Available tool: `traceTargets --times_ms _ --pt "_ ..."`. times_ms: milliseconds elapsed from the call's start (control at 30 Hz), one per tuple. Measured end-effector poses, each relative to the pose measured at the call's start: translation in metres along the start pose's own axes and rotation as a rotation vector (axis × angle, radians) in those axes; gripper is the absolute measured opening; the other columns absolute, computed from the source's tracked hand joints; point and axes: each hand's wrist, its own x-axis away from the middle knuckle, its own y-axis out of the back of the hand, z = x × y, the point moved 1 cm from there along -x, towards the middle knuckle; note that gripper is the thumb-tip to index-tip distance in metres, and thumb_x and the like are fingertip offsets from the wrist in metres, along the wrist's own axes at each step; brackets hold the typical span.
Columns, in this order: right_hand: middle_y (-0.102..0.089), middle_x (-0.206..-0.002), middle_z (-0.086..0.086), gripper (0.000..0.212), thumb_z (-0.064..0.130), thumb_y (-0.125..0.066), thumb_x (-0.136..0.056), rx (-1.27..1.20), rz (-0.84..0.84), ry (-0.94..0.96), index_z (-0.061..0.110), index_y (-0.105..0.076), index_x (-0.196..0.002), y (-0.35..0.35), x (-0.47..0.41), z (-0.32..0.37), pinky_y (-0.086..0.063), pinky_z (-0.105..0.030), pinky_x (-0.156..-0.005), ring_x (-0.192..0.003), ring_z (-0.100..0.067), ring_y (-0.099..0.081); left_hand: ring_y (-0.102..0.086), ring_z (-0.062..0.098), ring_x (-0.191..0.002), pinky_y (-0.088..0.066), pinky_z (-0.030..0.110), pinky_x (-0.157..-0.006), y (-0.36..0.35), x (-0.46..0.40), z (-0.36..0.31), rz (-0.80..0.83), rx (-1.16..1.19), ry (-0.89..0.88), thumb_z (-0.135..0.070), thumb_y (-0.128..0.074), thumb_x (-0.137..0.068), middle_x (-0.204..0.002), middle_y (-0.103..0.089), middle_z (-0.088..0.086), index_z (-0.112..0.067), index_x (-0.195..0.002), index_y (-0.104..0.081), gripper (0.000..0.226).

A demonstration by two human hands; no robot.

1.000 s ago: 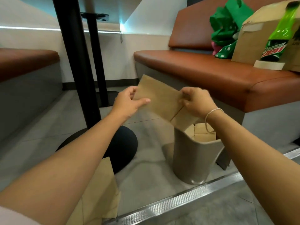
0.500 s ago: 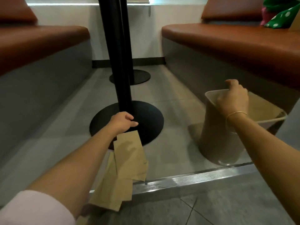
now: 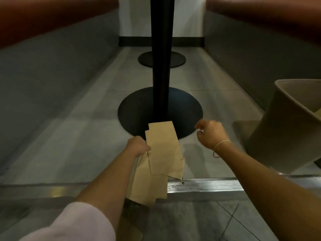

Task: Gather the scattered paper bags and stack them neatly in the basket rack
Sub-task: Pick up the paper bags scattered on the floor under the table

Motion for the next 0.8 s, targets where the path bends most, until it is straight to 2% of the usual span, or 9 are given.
traceTargets --times_ms 133,200,300,433,633,800 --pt "-0.059 -0.114 -0.006 0.027 0.01 -0.05 -0.091 0.008 0.078 -0.011 0.019 -0.058 -0.116 -0.027 -0.008 0.003 -0.047 -0.028 -0.086 -0.102 -0.022 -0.057 -0.058 0.02 -0.095 -0.041 0.022 -0.07 -0.02 -0.019 0.001 -0.003 0.093 0.047 -0.023 -0.062 -0.085 -0.114 -0.063 0.008 -0.009 -0.115 -0.062 0.033" --pt "-0.059 -0.114 -0.006 0.027 0.009 -0.05 -0.092 0.011 0.113 -0.009 0.018 -0.058 -0.116 -0.038 -0.01 0.003 -0.046 -0.026 -0.085 -0.101 -0.022 -0.057 -0.058 0.023 -0.104 -0.042 0.023 -0.074 -0.027 -0.026 0.003 -0.029 0.167 0.094 -0.024 -0.064 -0.085 -0.119 -0.06 0.009 -0.007 -0.118 -0.057 0.038" --pt "-0.059 -0.114 -0.007 0.026 0.012 -0.051 -0.093 0.012 0.146 -0.019 0.017 -0.058 -0.117 -0.051 -0.011 0.001 -0.046 -0.026 -0.087 -0.102 -0.022 -0.057 -0.05 0.028 -0.12 -0.044 0.03 -0.089 -0.036 -0.028 0.006 -0.101 0.241 0.169 -0.031 -0.073 -0.078 -0.13 -0.05 0.013 -0.002 -0.129 -0.04 0.067" --pt "-0.061 -0.113 -0.005 0.024 0.017 -0.054 -0.091 0.005 0.163 -0.031 0.02 -0.06 -0.114 -0.063 -0.011 -0.009 -0.047 -0.025 -0.085 -0.098 -0.02 -0.058 -0.048 0.031 -0.122 -0.045 0.037 -0.095 -0.046 -0.032 0.009 -0.131 0.221 0.212 -0.031 -0.085 -0.066 -0.133 -0.046 0.015 -0.002 -0.133 -0.03 0.091" --pt "-0.06 -0.114 -0.005 0.025 0.02 -0.056 -0.091 -0.028 0.231 -0.036 0.019 -0.059 -0.115 -0.068 -0.009 -0.016 -0.048 -0.026 -0.086 -0.1 -0.02 -0.057 -0.05 0.03 -0.118 -0.046 0.038 -0.094 -0.052 -0.041 0.008 -0.144 0.24 0.192 -0.023 -0.084 -0.067 -0.129 -0.051 0.012 -0.008 -0.129 -0.039 0.078" --pt "-0.06 -0.114 -0.007 0.025 0.019 -0.055 -0.091 -0.022 0.264 -0.079 0.018 -0.058 -0.116 -0.074 -0.01 -0.019 -0.048 -0.025 -0.084 -0.089 -0.016 -0.051 -0.048 0.026 -0.118 -0.044 0.033 -0.096 -0.052 -0.043 0.002 -0.141 0.127 0.175 -0.025 -0.082 -0.069 -0.126 -0.053 0.008 -0.017 -0.125 -0.047 0.066"
